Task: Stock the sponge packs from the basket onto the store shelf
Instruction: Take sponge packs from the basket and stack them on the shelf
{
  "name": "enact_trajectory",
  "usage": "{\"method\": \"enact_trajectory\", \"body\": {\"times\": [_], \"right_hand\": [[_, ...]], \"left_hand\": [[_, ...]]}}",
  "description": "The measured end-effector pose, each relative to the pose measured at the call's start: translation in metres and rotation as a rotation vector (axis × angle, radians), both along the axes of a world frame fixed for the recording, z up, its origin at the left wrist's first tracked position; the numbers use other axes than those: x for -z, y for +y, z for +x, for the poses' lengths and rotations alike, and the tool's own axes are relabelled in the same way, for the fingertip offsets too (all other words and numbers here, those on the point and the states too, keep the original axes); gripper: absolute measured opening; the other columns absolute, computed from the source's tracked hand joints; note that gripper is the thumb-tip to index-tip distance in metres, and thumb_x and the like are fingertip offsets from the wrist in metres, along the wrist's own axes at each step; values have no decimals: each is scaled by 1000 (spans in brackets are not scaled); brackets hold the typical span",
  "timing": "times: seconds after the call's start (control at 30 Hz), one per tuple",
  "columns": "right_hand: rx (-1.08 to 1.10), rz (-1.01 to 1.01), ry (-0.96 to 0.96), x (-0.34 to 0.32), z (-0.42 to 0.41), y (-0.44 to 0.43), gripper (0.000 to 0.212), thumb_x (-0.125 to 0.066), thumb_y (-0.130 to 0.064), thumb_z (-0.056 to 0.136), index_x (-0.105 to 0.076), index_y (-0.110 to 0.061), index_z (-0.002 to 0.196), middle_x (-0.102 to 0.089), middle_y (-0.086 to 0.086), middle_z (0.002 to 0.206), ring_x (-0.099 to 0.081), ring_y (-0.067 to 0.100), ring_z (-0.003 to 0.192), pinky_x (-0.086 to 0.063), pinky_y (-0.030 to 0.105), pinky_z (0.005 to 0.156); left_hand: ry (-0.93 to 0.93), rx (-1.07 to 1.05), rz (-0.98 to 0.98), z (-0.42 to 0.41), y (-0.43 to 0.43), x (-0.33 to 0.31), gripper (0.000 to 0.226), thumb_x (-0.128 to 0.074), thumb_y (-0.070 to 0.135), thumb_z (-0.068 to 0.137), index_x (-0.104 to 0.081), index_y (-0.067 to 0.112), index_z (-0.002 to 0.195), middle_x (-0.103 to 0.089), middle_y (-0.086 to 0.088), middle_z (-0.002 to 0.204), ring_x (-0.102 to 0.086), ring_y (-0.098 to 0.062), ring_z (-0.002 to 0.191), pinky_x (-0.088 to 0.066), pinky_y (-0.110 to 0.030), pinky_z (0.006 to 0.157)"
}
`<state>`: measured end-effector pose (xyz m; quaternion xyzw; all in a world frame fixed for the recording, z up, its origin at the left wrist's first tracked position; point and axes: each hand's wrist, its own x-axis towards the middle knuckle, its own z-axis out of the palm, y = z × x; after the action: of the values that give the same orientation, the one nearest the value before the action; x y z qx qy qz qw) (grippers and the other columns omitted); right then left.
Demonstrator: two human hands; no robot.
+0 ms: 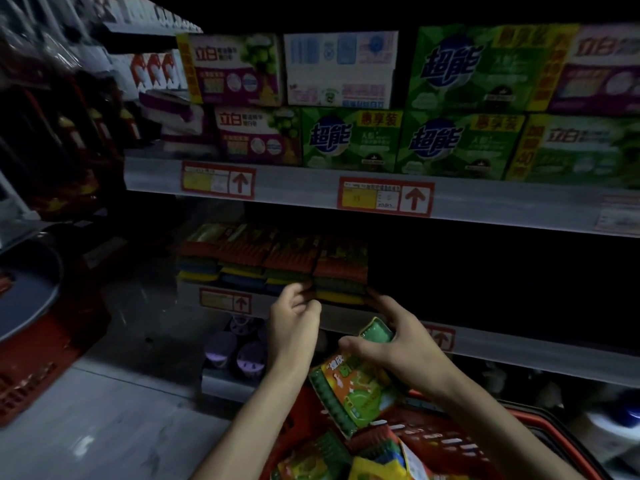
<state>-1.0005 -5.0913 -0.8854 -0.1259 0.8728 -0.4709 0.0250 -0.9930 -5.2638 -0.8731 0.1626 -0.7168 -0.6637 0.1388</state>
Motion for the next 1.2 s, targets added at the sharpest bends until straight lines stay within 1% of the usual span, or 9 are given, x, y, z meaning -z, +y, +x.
{"method": "enact_trajectory", "body": {"times": [0.17,0.3,0.43,0.53,0.77,0.93,1.03,1.1,1.2], "right_hand": [[0,32,-6,0,0,-1,112,-83,-70,65,-33,-31,157,-43,-20,147,-45,2,134,-44,22,105],[-9,58,-13,-2,1,2,110,-84,-64,68,-31,-31,158,-42,-21,145,-42,-2,131,-40,19,102],[-2,89,-17,-3,2,-1,114,-84,-64,69,-26,-28,161,-38,-11,159,-39,10,145,-38,22,110],[-8,78,-35,-6,4,-1,115,-85,-61,70,-24,-27,161,-37,-9,161,-42,10,143,-43,27,109],[-14,145,15,-19,14,10,112,-83,-64,70,-27,-28,160,-42,-8,158,-44,10,140,-39,18,101],[-39,140,72,-47,32,27,94,-79,-63,75,-39,-32,154,-50,-11,149,-50,6,133,-48,27,107],[-19,153,117,-68,49,45,78,-73,-70,74,-54,-34,141,-60,-15,130,-58,2,121,-51,19,96],[22,125,156,-81,64,62,82,-67,-78,67,-58,-35,137,-63,-19,120,-61,-4,110,-52,13,88],[56,68,245,-94,88,91,89,-64,-85,64,-54,-37,139,-65,-20,113,-63,-7,102,-58,18,84]], "left_hand": [[-1,11,-20,-1,-2,-1,26,-57,2,98,-55,23,113,-59,17,94,-55,9,83,-41,2,60],[-19,32,-38,0,-3,0,25,-57,5,100,-54,26,113,-57,20,93,-53,9,83,-40,3,58],[-53,50,-60,0,-4,-1,25,-59,9,99,-56,28,116,-59,21,95,-55,9,83,-41,-6,61],[-81,65,-76,4,-5,-4,28,-60,11,99,-59,26,122,-61,18,99,-55,7,88,-40,-12,68],[-144,170,-176,24,-11,-27,26,-60,14,100,-64,28,122,-66,9,114,-60,0,96,-47,-16,73],[-129,335,-285,53,-6,-48,26,-59,18,102,-62,28,126,-64,9,120,-60,1,104,-50,-12,77],[-142,428,-341,73,4,-59,24,-60,25,103,-62,31,126,-62,12,119,-59,8,102,-49,-6,71],[-152,457,-326,87,10,-65,23,-61,31,102,-63,33,124,-63,14,117,-59,9,100,-48,-5,70],[-246,453,-227,105,24,-73,22,-58,47,98,-65,38,117,-65,15,114,-64,-1,105,-51,-15,79]]}}
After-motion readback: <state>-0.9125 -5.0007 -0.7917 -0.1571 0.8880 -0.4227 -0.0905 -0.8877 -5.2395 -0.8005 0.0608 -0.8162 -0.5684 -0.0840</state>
